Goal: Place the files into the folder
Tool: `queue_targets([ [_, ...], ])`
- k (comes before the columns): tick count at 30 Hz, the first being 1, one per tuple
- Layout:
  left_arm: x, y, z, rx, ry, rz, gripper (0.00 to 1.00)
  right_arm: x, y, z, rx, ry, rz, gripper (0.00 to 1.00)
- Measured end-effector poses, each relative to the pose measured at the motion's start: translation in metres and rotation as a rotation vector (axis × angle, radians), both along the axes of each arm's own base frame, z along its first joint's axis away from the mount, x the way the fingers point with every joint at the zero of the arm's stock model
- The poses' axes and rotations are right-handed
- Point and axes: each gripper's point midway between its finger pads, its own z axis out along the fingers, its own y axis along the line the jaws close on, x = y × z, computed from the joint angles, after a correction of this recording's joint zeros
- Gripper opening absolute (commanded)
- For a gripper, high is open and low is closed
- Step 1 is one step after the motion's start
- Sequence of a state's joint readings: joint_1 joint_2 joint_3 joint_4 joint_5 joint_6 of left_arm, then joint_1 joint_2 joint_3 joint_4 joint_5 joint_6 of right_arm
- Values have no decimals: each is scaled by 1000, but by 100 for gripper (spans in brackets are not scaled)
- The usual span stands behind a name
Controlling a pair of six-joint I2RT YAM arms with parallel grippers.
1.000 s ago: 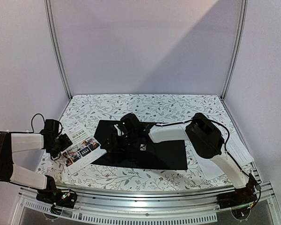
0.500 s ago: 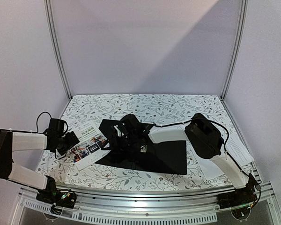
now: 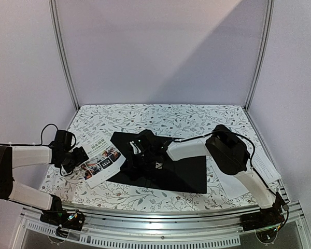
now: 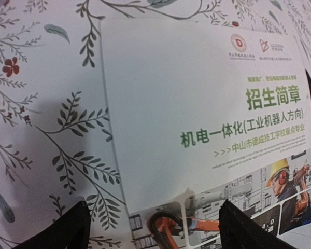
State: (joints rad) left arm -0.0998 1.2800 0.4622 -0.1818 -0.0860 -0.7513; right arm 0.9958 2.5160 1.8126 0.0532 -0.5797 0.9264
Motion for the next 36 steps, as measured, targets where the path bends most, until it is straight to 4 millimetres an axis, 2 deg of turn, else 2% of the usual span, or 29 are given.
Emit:
queue_targets([
  [4, 1, 4, 10, 42, 16, -11, 87, 1, -24, 14, -22, -47, -21, 0],
  [10, 24, 2, 43, 90, -59, -30, 84, 19, -66, 70, 31, -134, -98, 0],
  [13, 32, -10, 54, 118, -88, -71, 84, 32, -93, 97, 60, -174, -160, 0],
  [16, 41, -34, 54, 132, -84, -141, 82, 39, -119, 109, 62, -202, -219, 0],
  [18, 50, -59, 51, 142, -75, -209, 80, 39, -138, 110, 48, -211, -256, 0],
  [24, 74, -149, 43, 220, -70, -451, 79, 18, -206, 92, -39, -210, -352, 0],
  [28, 80, -204, 38, 258, -84, -587, 79, 5, -247, 94, -74, -227, -427, 0],
  [31, 71, -224, 30, 263, -73, -645, 79, -2, -272, 103, -83, -260, -483, 0],
  [34, 68, -224, 20, 272, -48, -654, 79, -13, -298, 104, -105, -275, -536, 0],
  [36, 68, -223, 13, 278, -33, -655, 79, -21, -313, 97, -134, -269, -563, 0],
])
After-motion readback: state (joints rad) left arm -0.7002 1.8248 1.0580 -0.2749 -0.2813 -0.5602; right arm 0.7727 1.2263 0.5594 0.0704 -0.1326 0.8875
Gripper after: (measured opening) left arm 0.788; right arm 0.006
